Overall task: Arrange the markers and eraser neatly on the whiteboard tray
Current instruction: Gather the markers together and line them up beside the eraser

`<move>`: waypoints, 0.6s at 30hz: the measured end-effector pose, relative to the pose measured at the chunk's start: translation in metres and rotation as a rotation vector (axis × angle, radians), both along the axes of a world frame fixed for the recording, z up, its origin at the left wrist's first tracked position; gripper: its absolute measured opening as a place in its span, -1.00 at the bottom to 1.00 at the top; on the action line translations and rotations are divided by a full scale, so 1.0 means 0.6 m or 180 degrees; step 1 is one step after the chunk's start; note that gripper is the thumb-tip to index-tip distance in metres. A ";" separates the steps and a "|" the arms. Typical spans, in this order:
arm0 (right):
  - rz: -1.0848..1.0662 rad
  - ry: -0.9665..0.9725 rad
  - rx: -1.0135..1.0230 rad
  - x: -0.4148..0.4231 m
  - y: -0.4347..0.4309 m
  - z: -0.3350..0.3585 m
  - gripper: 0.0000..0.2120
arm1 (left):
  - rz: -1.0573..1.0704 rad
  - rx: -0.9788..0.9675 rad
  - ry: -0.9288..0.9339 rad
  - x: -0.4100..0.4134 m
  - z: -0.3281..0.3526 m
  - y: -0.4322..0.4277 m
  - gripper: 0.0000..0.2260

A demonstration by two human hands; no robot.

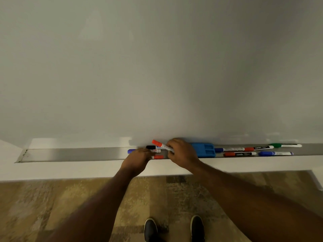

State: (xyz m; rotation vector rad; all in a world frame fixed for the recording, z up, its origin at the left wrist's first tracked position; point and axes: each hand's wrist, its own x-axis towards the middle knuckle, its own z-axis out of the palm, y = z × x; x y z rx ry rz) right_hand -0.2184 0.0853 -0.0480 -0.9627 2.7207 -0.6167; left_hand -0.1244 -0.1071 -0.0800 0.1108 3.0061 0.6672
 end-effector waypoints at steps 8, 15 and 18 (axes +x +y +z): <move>-0.0036 0.0033 -0.0009 0.003 0.005 -0.003 -0.85 | 0.1306 0.0480 0.0744 0.048 -0.002 -0.029 -0.84; 0.0319 0.0226 -0.0037 0.009 -0.020 -0.005 -0.76 | 0.2116 0.0729 0.0403 0.061 -0.015 -0.053 -0.77; 0.0353 0.0244 -0.0034 0.010 -0.031 -0.006 -0.75 | 0.2067 0.0732 0.0349 0.060 -0.017 -0.055 -0.74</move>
